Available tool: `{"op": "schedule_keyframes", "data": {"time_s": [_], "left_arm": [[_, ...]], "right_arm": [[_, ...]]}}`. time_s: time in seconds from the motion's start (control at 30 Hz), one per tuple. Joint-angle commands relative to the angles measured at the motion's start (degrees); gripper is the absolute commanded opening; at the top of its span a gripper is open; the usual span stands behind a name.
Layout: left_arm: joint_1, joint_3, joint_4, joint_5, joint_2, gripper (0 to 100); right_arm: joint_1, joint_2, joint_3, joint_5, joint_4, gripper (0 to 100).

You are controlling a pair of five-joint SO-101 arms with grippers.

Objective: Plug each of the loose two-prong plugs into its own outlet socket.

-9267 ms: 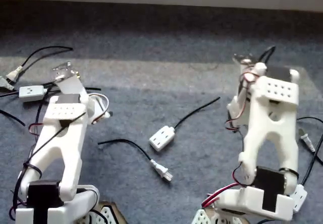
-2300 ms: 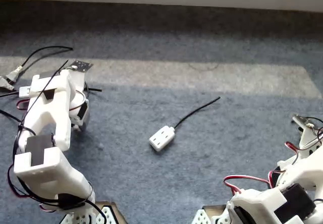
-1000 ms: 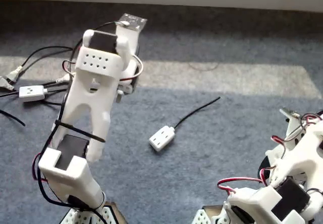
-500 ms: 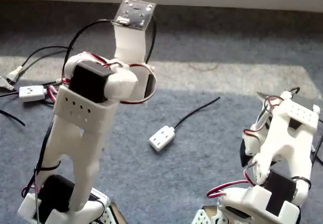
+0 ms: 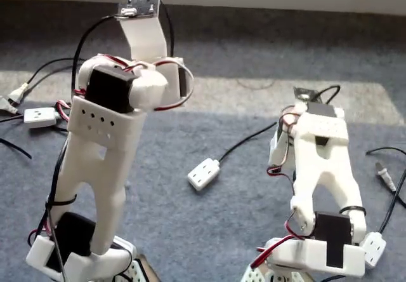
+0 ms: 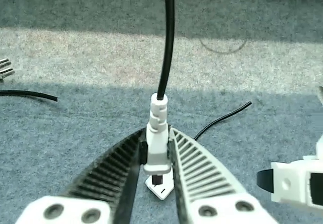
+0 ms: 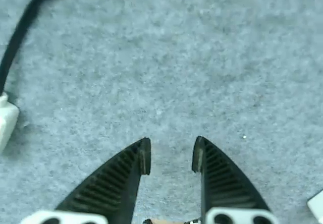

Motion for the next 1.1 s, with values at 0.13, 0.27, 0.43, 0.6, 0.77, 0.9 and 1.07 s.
{"op": "schedule_keyframes", "data": {"time_s": [0.13,0.27,0.43,0.6,0.77,0.9,1.07], "left_arm": [[6.7,-11.0,3.6,-2.5,-8.0,1],[6.7,-10.4,7.6,-2.7,-14.5,1],[6.7,3.2,5.1,-2.5,-26.2,1],[6.7,27.2,-12.2,-2.6,-39.4,1],[6.7,54.8,-34.5,-2.8,-52.2,1],[6.7,71.0,-48.4,-2.5,-58.5,1],[6.9,81.1,-60.7,2.2,-61.2,1]], "right_arm": [[-1.1,-2.2,12.4,-1.4,-17.7,14.9],[-1.5,-2.5,16.1,-1.5,-22.3,14.9],[-1.4,-2.5,16.7,-1.5,-23.5,14.9],[-1.5,-2.3,16.7,-1.5,-23.5,14.9],[-1.2,-2.3,16.7,-1.5,-23.3,14.9],[-1.2,-2.7,16.8,-1.5,-23.2,14.8],[-1.5,-2.8,16.8,-1.5,-23.2,13.7]]}}
